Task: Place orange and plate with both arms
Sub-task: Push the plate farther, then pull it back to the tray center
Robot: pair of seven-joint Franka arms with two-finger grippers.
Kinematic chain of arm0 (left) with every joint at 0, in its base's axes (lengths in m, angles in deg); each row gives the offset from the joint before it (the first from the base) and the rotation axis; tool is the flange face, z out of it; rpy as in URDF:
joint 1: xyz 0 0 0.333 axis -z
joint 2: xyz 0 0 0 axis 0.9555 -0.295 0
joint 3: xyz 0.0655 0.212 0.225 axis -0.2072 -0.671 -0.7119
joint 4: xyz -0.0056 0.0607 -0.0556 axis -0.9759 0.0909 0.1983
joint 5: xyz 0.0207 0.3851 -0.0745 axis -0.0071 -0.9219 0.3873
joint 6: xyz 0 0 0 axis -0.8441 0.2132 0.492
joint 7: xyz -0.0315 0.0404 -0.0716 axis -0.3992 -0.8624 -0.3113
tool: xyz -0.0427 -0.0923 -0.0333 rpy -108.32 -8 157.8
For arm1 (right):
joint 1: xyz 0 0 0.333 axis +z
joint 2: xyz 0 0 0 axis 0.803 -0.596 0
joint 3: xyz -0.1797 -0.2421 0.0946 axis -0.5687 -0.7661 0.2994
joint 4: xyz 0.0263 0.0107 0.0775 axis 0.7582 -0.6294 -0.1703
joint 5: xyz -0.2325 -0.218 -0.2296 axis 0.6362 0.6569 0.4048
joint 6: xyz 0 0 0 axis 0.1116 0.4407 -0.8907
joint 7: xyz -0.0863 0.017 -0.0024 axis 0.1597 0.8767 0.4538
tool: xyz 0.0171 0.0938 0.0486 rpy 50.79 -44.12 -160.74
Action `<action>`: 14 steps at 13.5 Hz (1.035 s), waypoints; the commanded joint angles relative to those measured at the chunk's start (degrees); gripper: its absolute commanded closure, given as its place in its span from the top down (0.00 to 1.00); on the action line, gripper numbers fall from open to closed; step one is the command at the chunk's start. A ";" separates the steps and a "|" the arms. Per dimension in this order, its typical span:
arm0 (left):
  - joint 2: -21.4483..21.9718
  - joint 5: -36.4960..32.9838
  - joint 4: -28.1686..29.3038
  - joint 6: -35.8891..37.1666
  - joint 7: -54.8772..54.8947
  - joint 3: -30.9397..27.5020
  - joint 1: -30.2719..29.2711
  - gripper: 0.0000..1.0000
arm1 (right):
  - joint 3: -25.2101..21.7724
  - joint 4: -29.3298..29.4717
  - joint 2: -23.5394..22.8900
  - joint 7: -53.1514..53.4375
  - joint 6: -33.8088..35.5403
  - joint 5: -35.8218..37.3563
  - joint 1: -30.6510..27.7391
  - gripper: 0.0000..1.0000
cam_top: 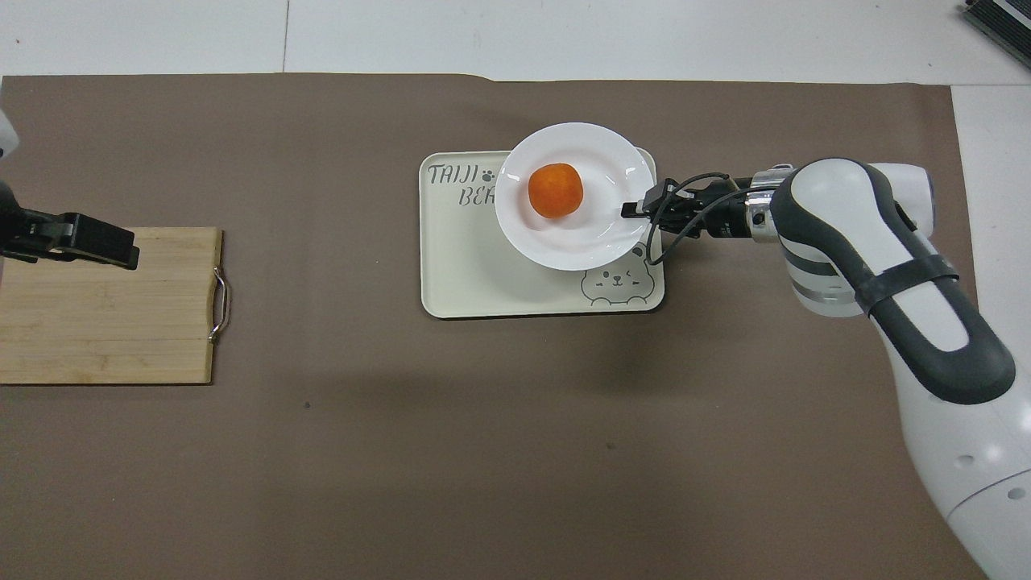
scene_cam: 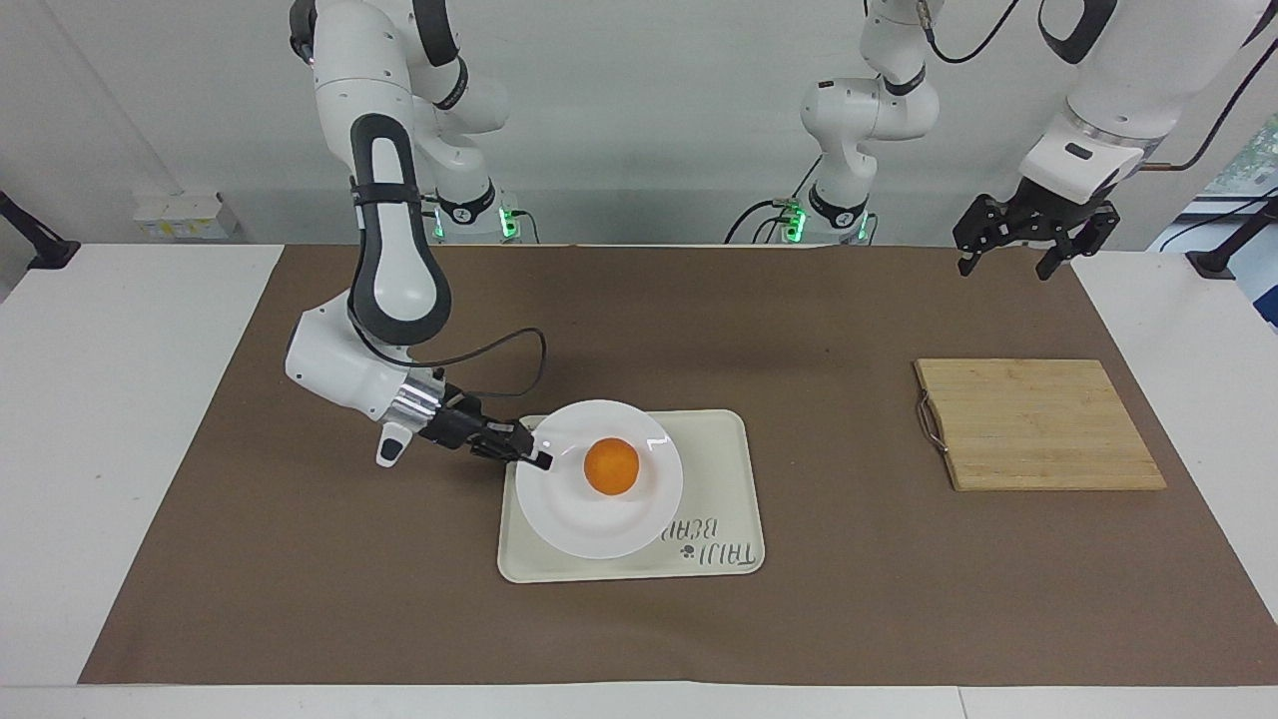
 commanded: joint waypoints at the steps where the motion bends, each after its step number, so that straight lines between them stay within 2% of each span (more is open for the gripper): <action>1: 1.20 0.50 1.22 -0.35 -0.51 0.48 -0.72 1.00 | 0.80 4.98 -4.07 1.51 0.45 1.00 -1.12 0.00; 4: 1.20 0.50 1.22 -0.35 -0.51 0.48 -0.72 1.00 | 1.32 6.40 -5.05 1.77 -2.96 0.48 0.11 0.00; 7: 1.20 0.50 1.22 -0.35 -0.51 0.48 -0.72 1.00 | 1.41 5.96 -5.75 0.02 -2.54 -2.68 2.13 0.00; 14: 1.20 0.50 1.22 -0.35 -0.51 0.48 -0.72 1.00 | 1.41 1.74 -4.96 -2.27 -0.87 -3.21 3.46 0.00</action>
